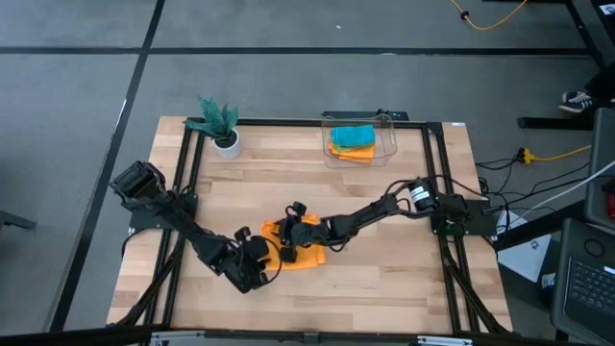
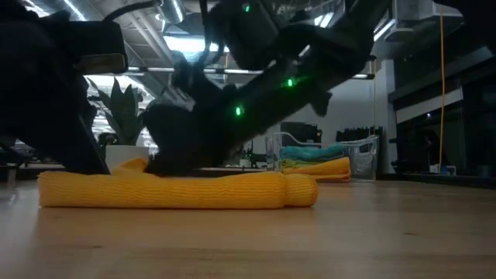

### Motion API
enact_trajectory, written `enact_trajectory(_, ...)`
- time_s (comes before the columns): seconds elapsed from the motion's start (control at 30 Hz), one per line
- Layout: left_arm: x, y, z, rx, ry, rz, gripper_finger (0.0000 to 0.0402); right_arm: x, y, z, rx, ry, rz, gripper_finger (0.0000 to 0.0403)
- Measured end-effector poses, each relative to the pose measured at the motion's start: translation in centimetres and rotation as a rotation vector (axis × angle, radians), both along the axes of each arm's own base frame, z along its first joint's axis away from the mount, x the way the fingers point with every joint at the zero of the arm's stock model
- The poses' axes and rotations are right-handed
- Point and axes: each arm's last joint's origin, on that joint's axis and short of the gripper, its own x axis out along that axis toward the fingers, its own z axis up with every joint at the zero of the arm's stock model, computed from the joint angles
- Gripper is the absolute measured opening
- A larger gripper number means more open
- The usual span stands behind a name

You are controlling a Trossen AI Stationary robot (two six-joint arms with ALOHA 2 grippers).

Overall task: Fold microfiber towels
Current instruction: Fold the orange microfiber towel

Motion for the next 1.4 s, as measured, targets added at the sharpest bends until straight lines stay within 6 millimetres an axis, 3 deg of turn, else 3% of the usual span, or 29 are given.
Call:
enact_trajectory(0.23, 0.2, 0.2, -0.4, -0.05, 0.054, -0.013, 0.0135, -0.4, -1.4, -1.1, -0.104, 0.083, -0.128, 0.0142)
enact_trajectory(0.43, 0.4, 0.1, -1.6, -0.024, 0.087, -0.008, 0.0135, -0.2, -1.5, 0.5, -0.158, 0.063, -0.131, 0.0142)
enact_trajectory(0.73, 0.3, 0.2, -1.0, -0.008, 0.069, -0.032, 0.0135, 1.1, -1.0, 3.0, -0.185, 0.009, -0.116, 0.0142)
enact_trajectory(1.1, 0.2, 0.4, -0.4, 0.023, 0.075, -0.078, 0.0135, 0.1, -1.6, 2.3, -0.315, 0.261, -0.218, 0.0142)
enact_trajectory(1.2, 0.4, 0.6, 0.6, 0.04, 0.077, -0.087, 0.0135, -0.4, -1.7, 2.4, -0.291, 0.298, -0.244, 0.0141)
enact_trajectory(1.4, 0.6, 2.2, 3.7, 0.136, 0.093, -0.071, 0.0135, -2.7, -2.0, 6.8, -0.181, 0.357, -0.304, 0.0118)
